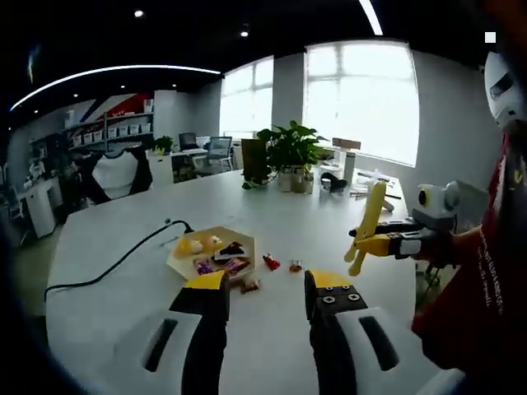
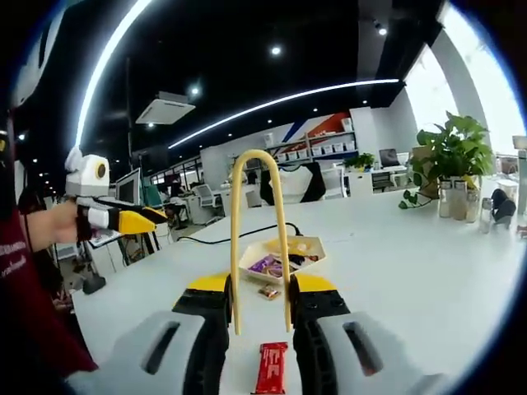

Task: Place the target food into the container with the food tongs after gripping and lifting it, then release it inside without dropping or visibly crushing the food.

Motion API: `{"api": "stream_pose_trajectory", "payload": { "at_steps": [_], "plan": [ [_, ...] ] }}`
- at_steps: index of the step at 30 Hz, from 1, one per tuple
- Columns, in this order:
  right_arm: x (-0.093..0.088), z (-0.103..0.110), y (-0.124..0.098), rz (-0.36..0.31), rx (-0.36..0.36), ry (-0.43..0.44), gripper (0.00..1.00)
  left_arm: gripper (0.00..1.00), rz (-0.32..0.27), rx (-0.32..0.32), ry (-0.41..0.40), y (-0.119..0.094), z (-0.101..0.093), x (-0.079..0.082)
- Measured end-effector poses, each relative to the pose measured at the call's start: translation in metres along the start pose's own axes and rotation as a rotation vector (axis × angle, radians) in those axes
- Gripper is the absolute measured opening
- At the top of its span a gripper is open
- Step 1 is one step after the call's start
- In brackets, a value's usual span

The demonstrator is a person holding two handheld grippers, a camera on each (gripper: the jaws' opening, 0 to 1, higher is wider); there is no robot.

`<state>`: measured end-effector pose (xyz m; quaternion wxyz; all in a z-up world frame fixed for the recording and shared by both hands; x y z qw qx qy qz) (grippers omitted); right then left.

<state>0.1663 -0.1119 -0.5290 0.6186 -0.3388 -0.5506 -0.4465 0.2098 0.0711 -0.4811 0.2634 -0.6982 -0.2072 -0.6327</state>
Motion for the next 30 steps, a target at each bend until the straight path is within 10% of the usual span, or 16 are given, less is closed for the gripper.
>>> {"api": "stream_pose_trajectory", "payload": {
  "at_steps": [11,30],
  "plan": [
    [-0.023,-0.002,-0.001,0.031,-0.001,-0.018,0.25,0.38,-0.031,0.139,-0.052,-0.026,0.010,-0.006],
    [-0.058,-0.005,0.007,0.091,0.023,-0.027,0.25,0.37,-0.009,0.190,-0.009,-0.038,0.011,-0.011]
  ]
}}
Point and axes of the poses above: the point that each gripper's makers call its tool centre point, and the gripper's own axes: y roughly forward along the fingers, z roughly to its left, x roughly out of its top, the point moved 2 cm from there along -y, roughly backward along the fingers, and after that the axes turned 12 degrees about -z, right-handed, at the moved point
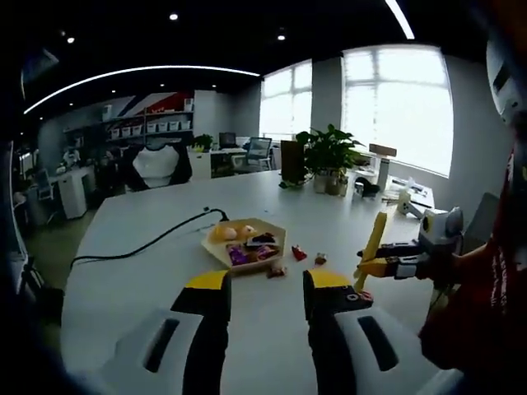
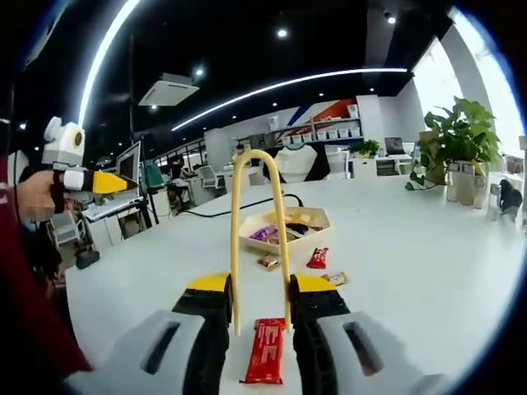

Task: Place the target food into the container with the food tongs after gripping and lifting it, then release it inside without dropping or visibly crushing the food.

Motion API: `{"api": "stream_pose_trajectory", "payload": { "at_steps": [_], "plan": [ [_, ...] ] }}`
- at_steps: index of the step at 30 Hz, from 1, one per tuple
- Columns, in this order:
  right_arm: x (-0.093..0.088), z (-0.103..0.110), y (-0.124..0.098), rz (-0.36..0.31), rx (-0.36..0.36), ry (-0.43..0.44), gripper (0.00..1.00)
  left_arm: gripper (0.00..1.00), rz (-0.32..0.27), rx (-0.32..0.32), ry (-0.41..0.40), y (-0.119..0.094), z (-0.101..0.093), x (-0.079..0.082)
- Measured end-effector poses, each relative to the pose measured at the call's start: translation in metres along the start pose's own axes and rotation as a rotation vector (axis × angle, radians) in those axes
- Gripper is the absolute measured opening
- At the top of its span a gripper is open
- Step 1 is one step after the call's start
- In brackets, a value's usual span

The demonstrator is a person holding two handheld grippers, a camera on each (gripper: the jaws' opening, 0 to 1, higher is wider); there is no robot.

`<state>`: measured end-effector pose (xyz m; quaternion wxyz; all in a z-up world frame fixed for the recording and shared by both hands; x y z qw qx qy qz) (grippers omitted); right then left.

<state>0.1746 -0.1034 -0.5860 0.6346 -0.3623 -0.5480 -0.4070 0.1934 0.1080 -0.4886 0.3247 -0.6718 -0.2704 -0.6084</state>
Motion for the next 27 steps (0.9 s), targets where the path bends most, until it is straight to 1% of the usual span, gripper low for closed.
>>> {"api": "stream_pose_trajectory", "payload": {
  "at_steps": [7,13,17,18,19,20,21,22,23,24,25,27],
  "plan": [
    [-0.010,0.001,0.003,0.024,0.000,-0.010,0.25,0.36,0.000,0.008,-0.003,0.000,0.005,0.000],
    [-0.021,0.004,-0.001,0.053,0.005,-0.047,0.25,0.36,0.013,0.009,0.001,-0.003,0.005,-0.004],
    [-0.024,0.004,-0.003,0.058,0.009,-0.054,0.23,0.35,0.013,0.017,0.006,-0.006,0.007,-0.002],
    [-0.024,0.007,-0.003,0.058,0.026,-0.045,0.00,0.35,0.011,0.019,0.009,-0.006,0.008,-0.001],
    [-0.024,0.000,-0.006,0.078,-0.002,-0.115,0.01,0.35,0.010,0.022,0.012,-0.006,0.008,-0.001],
    [-0.023,0.000,-0.003,0.064,0.012,-0.126,0.00,0.35,0.011,0.023,0.015,-0.007,0.009,-0.001],
    [-0.023,0.000,-0.003,0.061,-0.003,-0.102,0.00,0.35,0.012,0.023,0.015,-0.007,0.009,-0.001],
    [-0.022,0.001,-0.003,0.057,0.003,-0.066,0.00,0.35,0.014,0.022,0.016,-0.007,0.009,-0.001],
    [-0.023,0.003,-0.002,0.049,0.002,0.010,0.01,0.35,0.018,0.021,0.021,-0.007,0.009,-0.001],
    [-0.024,0.002,-0.002,0.065,0.003,0.004,0.08,0.35,0.017,0.023,0.025,-0.007,0.009,-0.001],
    [-0.024,0.000,-0.002,0.072,-0.004,-0.014,0.09,0.35,0.013,0.025,0.024,-0.007,0.010,0.000],
    [-0.019,0.000,-0.005,0.061,0.005,-0.032,0.07,0.35,0.007,0.028,0.005,-0.007,0.010,-0.001]
  ]
}}
Point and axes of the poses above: the point that each gripper's makers call its tool centre point, and the gripper's own axes: y roughly forward along the fingers, z roughly to its left, x roughly out of its top, the point moved 2 cm from there along -y, roughly backward along the fingers, and after that the axes turned 12 degrees about -z, right-handed, at the moved point
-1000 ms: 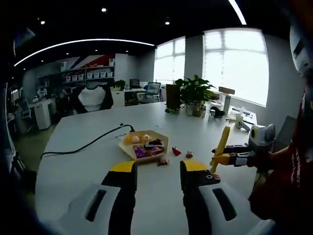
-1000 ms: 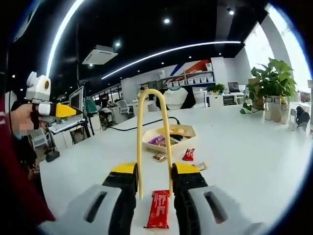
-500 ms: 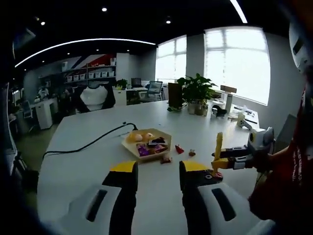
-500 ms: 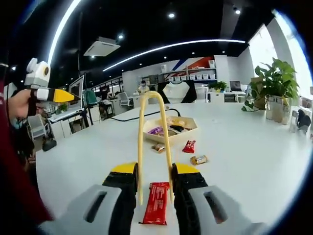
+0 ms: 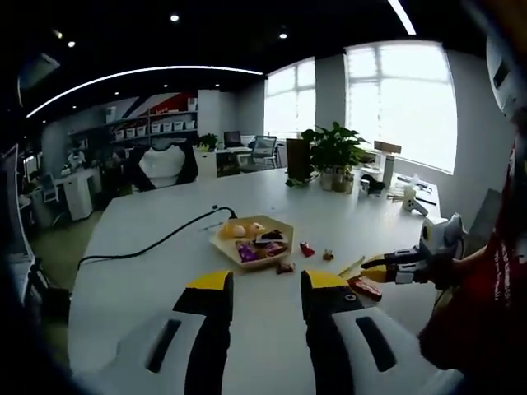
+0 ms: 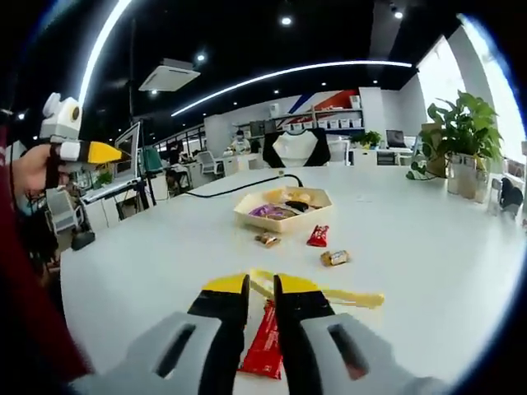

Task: Place the target food into the container with the food tongs after gripping and lifting it, then release it inside without dropping or visibly crushing the food.

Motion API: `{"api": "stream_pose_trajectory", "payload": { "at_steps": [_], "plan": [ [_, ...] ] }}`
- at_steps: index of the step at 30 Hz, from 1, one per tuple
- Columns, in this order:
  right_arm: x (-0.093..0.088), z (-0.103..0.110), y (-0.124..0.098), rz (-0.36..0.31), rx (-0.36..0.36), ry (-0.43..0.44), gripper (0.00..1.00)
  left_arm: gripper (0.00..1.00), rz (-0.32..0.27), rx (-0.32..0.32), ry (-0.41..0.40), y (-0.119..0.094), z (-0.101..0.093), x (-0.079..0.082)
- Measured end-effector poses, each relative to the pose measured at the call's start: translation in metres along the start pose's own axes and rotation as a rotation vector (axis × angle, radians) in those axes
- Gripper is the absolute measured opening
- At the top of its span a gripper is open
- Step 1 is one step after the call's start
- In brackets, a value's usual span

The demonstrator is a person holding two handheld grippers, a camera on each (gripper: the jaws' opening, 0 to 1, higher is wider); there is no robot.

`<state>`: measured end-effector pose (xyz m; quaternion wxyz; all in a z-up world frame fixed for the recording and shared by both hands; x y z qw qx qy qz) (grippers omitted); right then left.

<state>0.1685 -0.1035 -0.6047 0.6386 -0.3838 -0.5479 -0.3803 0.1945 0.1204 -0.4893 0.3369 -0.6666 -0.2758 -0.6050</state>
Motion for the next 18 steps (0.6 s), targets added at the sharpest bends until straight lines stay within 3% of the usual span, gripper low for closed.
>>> {"api": "stream_pose_trajectory", "payload": {
  "at_steps": [4,7,8,13,16,18],
  "plan": [
    [0.007,-0.007,-0.004,-0.003,-0.001,-0.008,0.11,0.35,0.019,-0.008,0.015,0.002,-0.002,-0.006],
    [-0.003,-0.012,-0.010,0.101,0.088,-0.032,0.15,0.35,0.020,-0.006,0.036,0.002,0.000,-0.005],
    [-0.004,-0.022,-0.010,0.119,0.082,-0.071,0.16,0.35,0.015,-0.006,0.033,0.001,0.000,-0.004],
    [0.004,-0.037,-0.006,0.157,0.150,-0.149,0.17,0.34,0.029,-0.009,0.020,-0.006,-0.005,-0.014],
    [-0.006,-0.041,-0.003,0.265,0.230,-0.198,0.23,0.34,0.038,-0.001,0.017,-0.011,-0.009,-0.021],
    [-0.010,-0.047,0.001,0.318,0.267,-0.338,0.23,0.34,0.042,0.008,0.015,-0.014,-0.010,-0.023]
  ]
}}
Point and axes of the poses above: the point that each gripper's makers call its tool centre point, and the gripper's own axes: y roughly forward along the fingers, z roughly to its left, x roughly out of its top, the point moved 2 cm from there along -y, roughly backward along the fingers, and after that the axes turned 12 degrees about -z, right-handed, at the moved point
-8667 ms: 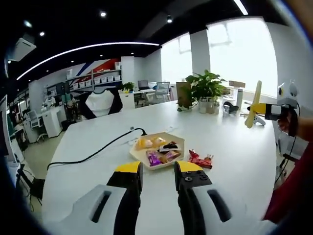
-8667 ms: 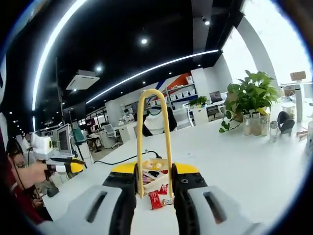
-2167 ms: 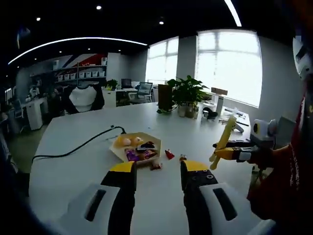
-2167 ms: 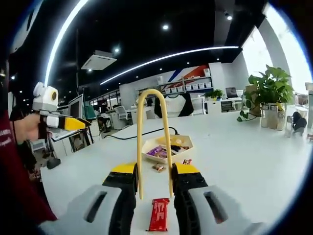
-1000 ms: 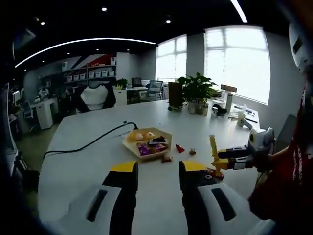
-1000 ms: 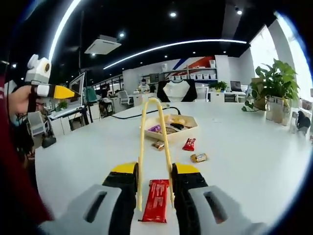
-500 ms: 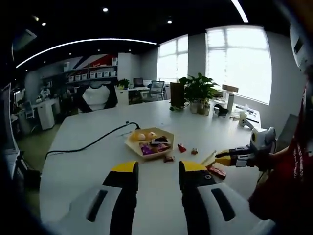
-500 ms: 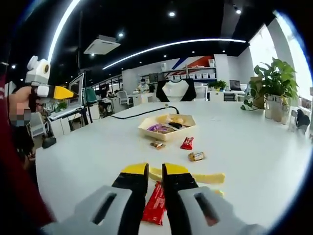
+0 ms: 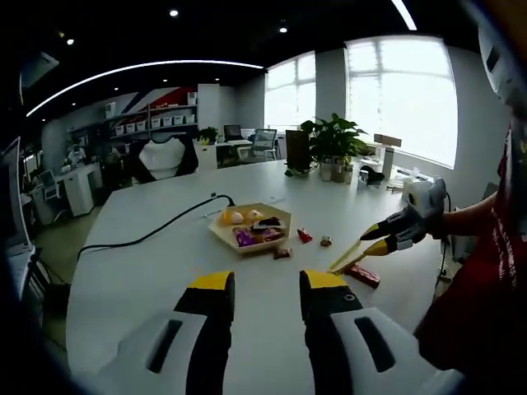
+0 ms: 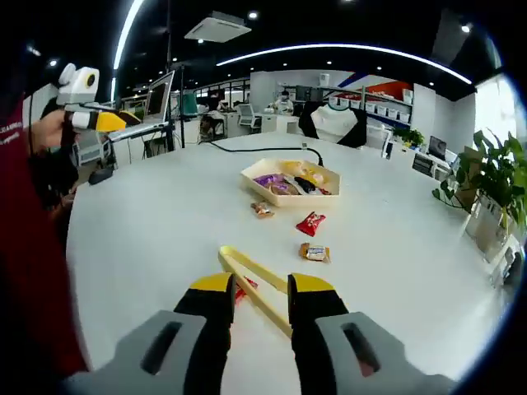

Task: Place the target food into the container with the food tongs after gripping and lifting it, then release it inside without dropping or visibly crushing the food.

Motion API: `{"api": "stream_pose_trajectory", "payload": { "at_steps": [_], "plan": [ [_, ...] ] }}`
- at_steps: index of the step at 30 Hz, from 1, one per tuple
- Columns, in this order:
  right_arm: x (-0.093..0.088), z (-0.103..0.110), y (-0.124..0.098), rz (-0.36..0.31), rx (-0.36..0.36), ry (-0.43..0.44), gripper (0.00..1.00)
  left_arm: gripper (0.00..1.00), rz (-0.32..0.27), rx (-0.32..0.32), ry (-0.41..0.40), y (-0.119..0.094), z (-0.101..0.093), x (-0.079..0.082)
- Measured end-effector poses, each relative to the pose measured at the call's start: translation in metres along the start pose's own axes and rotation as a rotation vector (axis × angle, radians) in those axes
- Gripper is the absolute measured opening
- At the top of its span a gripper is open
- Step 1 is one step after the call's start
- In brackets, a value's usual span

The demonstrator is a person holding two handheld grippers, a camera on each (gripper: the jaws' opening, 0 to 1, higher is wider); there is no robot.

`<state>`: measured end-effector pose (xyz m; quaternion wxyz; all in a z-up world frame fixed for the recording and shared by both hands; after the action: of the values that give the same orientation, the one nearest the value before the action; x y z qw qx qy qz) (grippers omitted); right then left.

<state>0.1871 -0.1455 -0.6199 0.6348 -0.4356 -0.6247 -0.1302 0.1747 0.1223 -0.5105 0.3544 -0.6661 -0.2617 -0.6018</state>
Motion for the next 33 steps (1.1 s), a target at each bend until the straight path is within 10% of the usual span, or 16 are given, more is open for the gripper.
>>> {"api": "stream_pose_trajectory", "payload": {
  "at_steps": [16,33],
  "plan": [
    [0.009,-0.007,0.023,0.163,0.345,-0.212,0.39,0.34,-0.009,0.080,-0.024,-0.028,0.006,-0.005],
    [-0.022,-0.006,0.035,0.332,0.488,-0.292,0.35,0.34,0.028,0.071,-0.018,-0.033,-0.003,-0.014]
  ]
}}
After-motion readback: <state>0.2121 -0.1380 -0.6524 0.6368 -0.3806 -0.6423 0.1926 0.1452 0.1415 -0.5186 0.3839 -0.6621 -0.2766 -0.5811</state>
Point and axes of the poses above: the point that each gripper's makers call its tool centre point, and the gripper's own axes: y roughly forward along the fingers, z roughly to its left, x roughly out of its top, the point moved 2 cm from there along -y, roughly backward along the fingers, and after that the axes turned 12 degrees about -z, right-handed, at the moved point
